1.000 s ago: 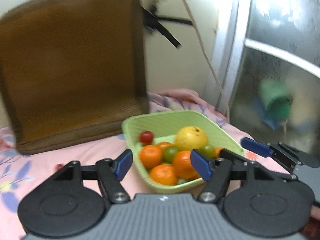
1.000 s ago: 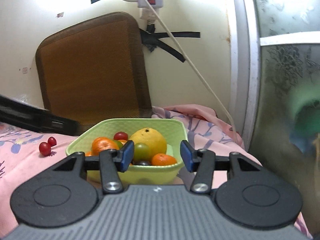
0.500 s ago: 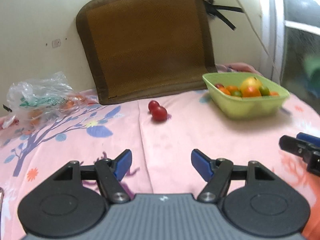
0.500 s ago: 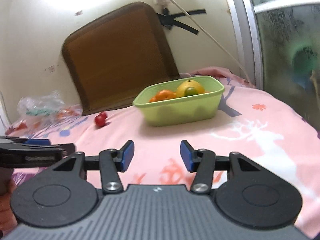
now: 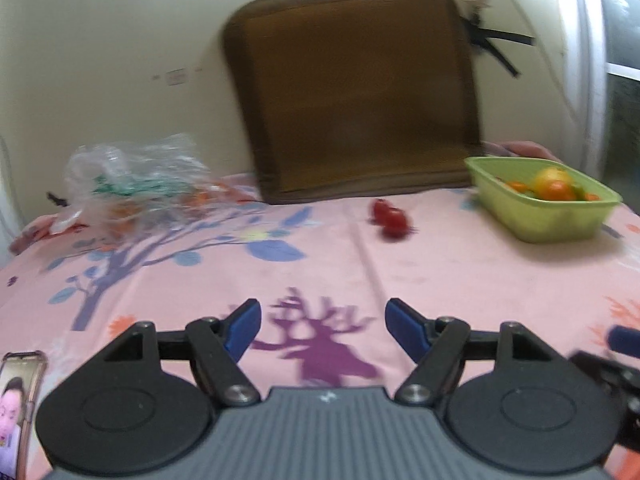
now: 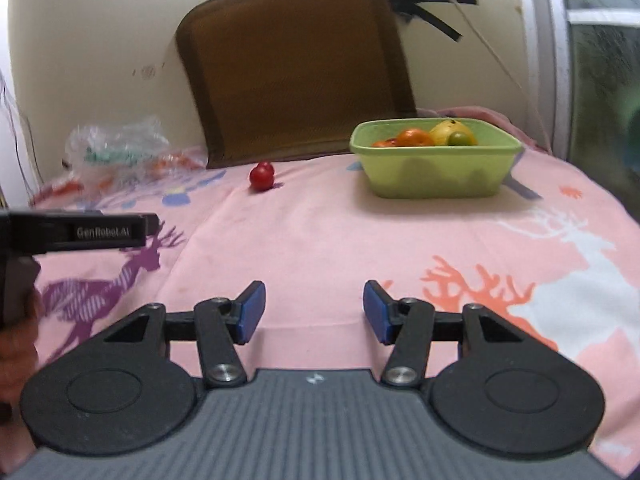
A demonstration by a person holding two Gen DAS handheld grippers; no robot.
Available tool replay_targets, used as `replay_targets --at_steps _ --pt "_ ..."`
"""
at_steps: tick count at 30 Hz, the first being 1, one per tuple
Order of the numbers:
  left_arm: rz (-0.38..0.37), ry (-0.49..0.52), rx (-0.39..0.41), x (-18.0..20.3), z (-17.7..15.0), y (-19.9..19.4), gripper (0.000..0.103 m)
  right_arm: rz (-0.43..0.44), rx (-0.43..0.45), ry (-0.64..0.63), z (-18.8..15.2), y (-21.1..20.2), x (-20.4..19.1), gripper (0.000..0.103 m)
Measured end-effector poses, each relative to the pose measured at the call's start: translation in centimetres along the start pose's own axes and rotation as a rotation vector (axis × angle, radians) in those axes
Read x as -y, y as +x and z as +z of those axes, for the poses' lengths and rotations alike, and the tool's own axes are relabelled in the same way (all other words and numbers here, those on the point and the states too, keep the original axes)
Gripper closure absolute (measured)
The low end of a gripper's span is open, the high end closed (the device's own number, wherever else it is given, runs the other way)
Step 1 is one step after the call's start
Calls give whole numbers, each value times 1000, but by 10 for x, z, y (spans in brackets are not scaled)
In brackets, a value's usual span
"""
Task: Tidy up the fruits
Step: 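Withdraw both grippers and move them toward the two red tomatoes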
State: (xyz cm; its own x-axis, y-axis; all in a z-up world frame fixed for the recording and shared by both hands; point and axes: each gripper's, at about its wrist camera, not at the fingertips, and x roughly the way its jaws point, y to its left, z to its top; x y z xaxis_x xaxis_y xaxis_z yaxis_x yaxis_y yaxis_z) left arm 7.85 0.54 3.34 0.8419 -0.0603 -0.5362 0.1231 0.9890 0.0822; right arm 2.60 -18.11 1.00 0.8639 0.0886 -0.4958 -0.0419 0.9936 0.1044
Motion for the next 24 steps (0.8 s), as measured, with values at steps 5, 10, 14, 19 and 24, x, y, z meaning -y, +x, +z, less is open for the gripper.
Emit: replay_targets --at_steps 5,10,14,19,24 --pt "18 -38 -31 -20 -8 17 33 -8 -27 -12 1 8 -2 46" --pt "-31 -49 -11 -22 -8 15 33 -27 -34 -23 3 13 -7 46" --pt "-58 -63 -16 -24 -9 15 33 -39 -39 -56 3 18 -14 46" --pt "-83 -75 -39 -26 -8 18 33 -20 -31 -28 2 15 -8 46" --pt "-129 -77 -98 -27 -10 26 33 -36 -35 -48 2 16 -13 45"
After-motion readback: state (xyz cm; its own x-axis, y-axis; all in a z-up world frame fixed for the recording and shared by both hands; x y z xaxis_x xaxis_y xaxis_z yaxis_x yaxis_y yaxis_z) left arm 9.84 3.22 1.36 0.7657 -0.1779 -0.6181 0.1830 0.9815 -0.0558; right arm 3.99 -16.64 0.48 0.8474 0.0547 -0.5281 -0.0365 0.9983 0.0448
